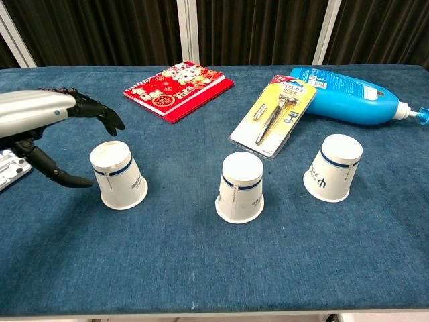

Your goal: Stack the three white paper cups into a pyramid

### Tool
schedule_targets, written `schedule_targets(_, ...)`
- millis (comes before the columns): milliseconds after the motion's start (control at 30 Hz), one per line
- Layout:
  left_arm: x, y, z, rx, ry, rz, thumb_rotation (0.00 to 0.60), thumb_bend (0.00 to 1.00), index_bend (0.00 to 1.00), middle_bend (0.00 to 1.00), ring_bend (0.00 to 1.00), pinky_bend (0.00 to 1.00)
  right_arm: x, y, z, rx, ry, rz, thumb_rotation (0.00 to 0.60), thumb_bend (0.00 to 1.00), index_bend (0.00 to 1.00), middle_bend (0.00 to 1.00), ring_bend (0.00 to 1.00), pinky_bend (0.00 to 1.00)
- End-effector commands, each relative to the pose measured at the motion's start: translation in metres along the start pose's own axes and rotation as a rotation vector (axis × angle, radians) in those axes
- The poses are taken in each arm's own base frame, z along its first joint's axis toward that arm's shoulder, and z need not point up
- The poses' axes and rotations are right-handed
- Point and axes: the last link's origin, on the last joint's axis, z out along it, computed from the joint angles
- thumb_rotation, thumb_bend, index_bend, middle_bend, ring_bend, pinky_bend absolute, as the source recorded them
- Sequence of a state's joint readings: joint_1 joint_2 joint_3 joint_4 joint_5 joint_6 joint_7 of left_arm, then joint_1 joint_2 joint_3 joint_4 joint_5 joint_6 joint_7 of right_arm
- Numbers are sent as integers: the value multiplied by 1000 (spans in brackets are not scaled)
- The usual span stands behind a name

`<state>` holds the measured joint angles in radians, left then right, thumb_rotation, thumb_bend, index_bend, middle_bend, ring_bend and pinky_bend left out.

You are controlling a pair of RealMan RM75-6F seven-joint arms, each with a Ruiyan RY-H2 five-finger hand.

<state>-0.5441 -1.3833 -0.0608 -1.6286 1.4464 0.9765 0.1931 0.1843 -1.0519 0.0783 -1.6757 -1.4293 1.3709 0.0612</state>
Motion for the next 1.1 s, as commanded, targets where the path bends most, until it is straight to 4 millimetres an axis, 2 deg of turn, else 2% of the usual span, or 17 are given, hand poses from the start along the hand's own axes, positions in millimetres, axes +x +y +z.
schedule_targets(33, -2, 0, 4, -2, 0, -12, 500, 176, 245, 278, 132, 22, 0, 1, 0, -2, -1, 3, 600, 344, 0, 113, 0, 0)
schedule_targets(200, -4, -3, 10, 10, -8, 5, 501, 207, 275, 331, 159, 28, -1, 2, 0, -5, -5, 8, 600, 344, 0, 113, 0, 0)
schedule_targets(367, -6, -3, 14, 16, -6, -34, 500, 248, 387, 451, 259, 119, -2, 3, -1, -10, -7, 12, 600, 344, 0, 113, 0, 0)
schedule_targets(533, -6, 4, 15, -14, 8, -64, 500, 258, 411, 458, 266, 119, -1, 4, -1, -13, -6, 15, 600, 344, 0, 113, 0, 0)
schedule_targets(733, 0, 28, 17, -79, 42, -48, 476, 256, 411, 458, 266, 119, 0, 4, -2, -14, -6, 11, 600, 344, 0, 113, 0, 0)
schedule_targets(933, -2, 55, 32, -131, 41, -18, 420, 254, 411, 458, 266, 109, 1, 5, -5, -22, -9, 8, 600, 344, 0, 113, 0, 0)
schedule_targets(1100, -6, 67, 44, -138, 55, 29, 413, 254, 411, 458, 266, 108, 2, 8, -8, -32, -5, 8, 600, 344, 0, 113, 0, 0)
